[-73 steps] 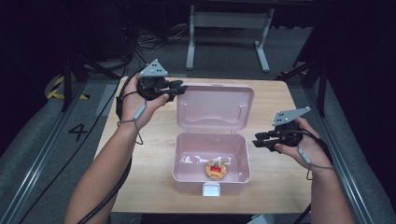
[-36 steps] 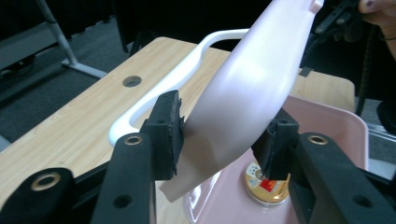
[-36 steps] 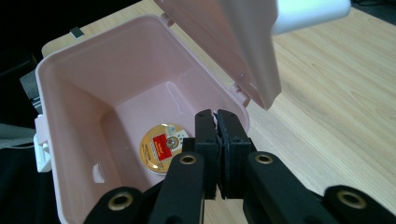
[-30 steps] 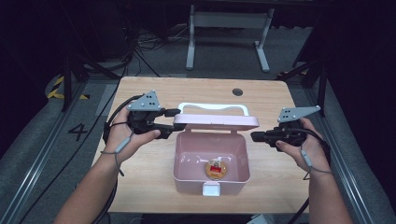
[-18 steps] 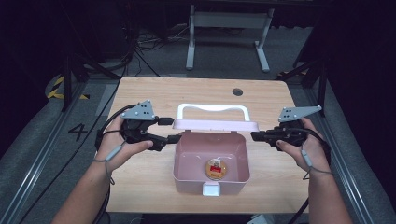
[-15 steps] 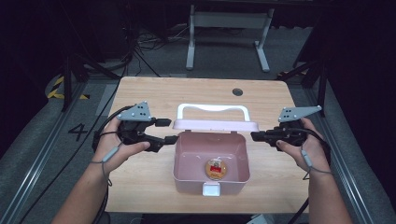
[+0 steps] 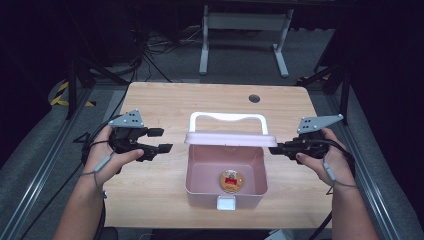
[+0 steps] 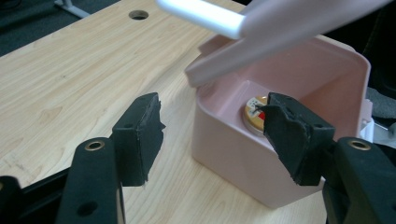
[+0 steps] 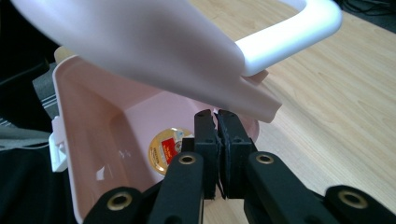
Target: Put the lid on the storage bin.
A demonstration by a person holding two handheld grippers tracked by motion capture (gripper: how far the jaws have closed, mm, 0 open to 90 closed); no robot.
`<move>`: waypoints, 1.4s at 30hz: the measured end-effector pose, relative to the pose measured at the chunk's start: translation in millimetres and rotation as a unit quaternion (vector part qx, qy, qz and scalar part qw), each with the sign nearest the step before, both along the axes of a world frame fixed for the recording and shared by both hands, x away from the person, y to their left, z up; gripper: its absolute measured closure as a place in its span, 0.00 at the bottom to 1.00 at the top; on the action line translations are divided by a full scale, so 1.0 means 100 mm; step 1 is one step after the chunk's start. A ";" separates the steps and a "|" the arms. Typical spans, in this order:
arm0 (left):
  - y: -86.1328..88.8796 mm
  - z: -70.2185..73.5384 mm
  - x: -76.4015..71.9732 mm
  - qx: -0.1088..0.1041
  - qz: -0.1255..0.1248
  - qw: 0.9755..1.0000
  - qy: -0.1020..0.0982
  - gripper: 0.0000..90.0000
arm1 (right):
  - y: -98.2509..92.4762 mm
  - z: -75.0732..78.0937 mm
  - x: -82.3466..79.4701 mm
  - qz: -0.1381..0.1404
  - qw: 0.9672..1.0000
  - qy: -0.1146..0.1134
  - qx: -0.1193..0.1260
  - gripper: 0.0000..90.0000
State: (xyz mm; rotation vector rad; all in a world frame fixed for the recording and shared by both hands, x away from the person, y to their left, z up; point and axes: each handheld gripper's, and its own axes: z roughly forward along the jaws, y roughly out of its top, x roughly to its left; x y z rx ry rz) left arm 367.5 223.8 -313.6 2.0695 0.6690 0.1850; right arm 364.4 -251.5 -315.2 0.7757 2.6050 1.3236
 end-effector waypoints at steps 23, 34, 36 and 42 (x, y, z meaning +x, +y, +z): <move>0.42 -0.24 0.26 0.004 0.109 0.994 0.022 0.43 | 0.11 -0.09 -0.08 0.049 0.995 0.029 -0.084 0.95; 0.46 -0.35 0.33 0.001 0.116 0.992 0.044 0.43 | 0.14 -0.11 -0.11 0.076 0.990 0.032 -0.111 0.95; 0.46 -0.36 0.35 0.002 0.113 0.993 0.045 0.43 | 0.15 -0.12 -0.12 0.082 0.989 0.034 -0.118 0.95; 0.46 -0.41 0.39 0.005 0.110 0.992 0.054 0.43 | 0.15 -0.13 -0.14 0.092 0.987 0.034 -0.129 0.95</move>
